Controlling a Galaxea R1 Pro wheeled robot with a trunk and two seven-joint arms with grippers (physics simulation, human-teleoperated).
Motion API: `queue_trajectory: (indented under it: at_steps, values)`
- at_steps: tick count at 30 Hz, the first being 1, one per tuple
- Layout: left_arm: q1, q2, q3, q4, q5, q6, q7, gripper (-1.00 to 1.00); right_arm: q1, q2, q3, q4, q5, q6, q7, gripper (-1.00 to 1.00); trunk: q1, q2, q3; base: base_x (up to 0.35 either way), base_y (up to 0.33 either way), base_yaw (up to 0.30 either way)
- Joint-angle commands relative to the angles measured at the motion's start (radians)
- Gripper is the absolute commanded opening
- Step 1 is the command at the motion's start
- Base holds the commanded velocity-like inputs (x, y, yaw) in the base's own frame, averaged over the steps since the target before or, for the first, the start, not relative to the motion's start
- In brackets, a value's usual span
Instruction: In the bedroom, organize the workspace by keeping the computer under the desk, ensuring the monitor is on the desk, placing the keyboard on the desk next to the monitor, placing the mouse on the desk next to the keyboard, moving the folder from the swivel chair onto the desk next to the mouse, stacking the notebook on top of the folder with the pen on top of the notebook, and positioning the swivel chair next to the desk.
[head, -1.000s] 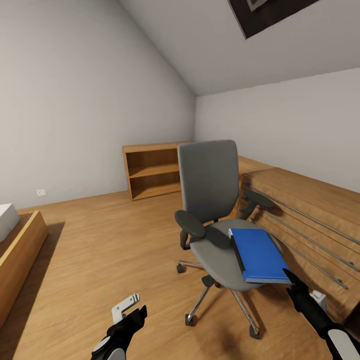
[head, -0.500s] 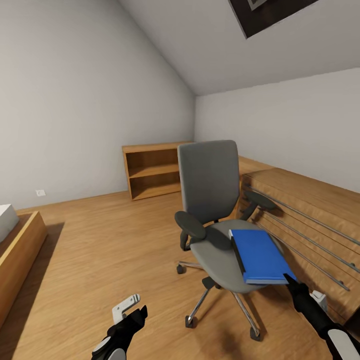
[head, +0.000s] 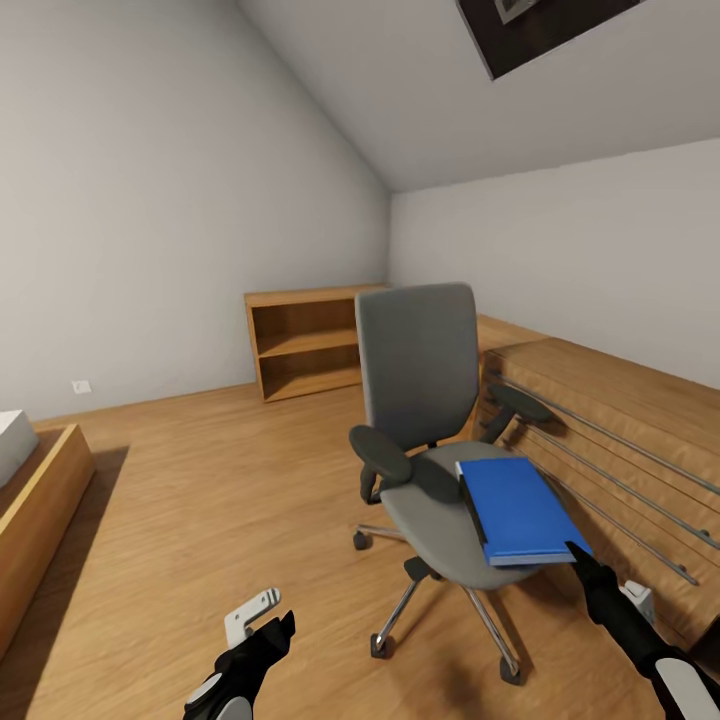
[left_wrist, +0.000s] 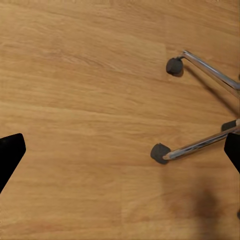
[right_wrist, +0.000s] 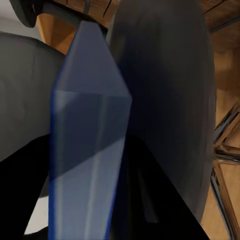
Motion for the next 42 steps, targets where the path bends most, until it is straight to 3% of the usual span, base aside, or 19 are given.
queue_trajectory:
  at_steps: [1,18,21,25,30,32,38,39,42]
  values:
    - [-0.001,0.001,-0.002,-0.002,0.002,0.003,0.007,1.00,-0.001,0.000,-0.003,0.000,-0.007,0.009,0.001,-1.00,-0.004,0.007,0.002,0.000,0.000,0.000]
    - [-0.001,0.001,0.001,0.003,0.008,0.003,0.009,1.00,0.001,0.008,-0.004,-0.119,-0.006,0.008,0.010,-1.00,-0.069,0.126,0.055,0.000,0.000,0.000]
    - [-0.001,-0.002,0.002,0.023,0.005,0.003,0.009,1.00,0.002,0.021,-0.003,-0.184,0.001,0.007,0.012,-1.00,-0.081,0.147,0.065,0.000,0.000,0.000]
    - [-0.001,-0.004,0.002,0.027,0.005,0.003,0.010,1.00,0.004,0.052,-0.003,-0.248,0.060,0.007,0.044,-1.00,-0.096,0.175,0.077,0.000,0.000,0.000]
    - [-0.001,-0.005,0.002,0.029,0.003,0.003,0.010,1.00,0.005,0.097,-0.005,-0.302,0.207,-0.031,0.111,-1.00,-0.115,0.210,0.093,-0.109,0.000,0.000]
    - [-0.001,-0.005,0.002,0.029,0.003,0.003,0.010,1.00,0.005,0.101,-0.004,-0.308,0.235,-0.064,0.119,-1.00,-0.123,0.224,0.099,-0.264,0.000,0.000]
    - [-0.001,-0.005,0.002,0.029,0.002,0.003,0.010,1.00,0.005,0.111,-0.004,-0.314,0.264,-0.144,0.122,-1.00,-0.146,0.266,0.118,-0.253,0.000,0.000]
    - [-0.001,-0.005,0.002,0.029,0.003,0.003,0.010,1.00,0.005,0.135,-0.005,-0.330,0.268,-0.155,0.121,-1.00,-0.150,0.273,0.121,-0.053,0.000,0.000]
    - [-0.001,-0.005,0.002,0.029,0.003,0.003,0.009,1.00,0.007,0.167,-0.006,-0.367,0.270,-0.160,0.119,-1.00,-0.161,0.294,0.131,-0.033,0.000,0.000]
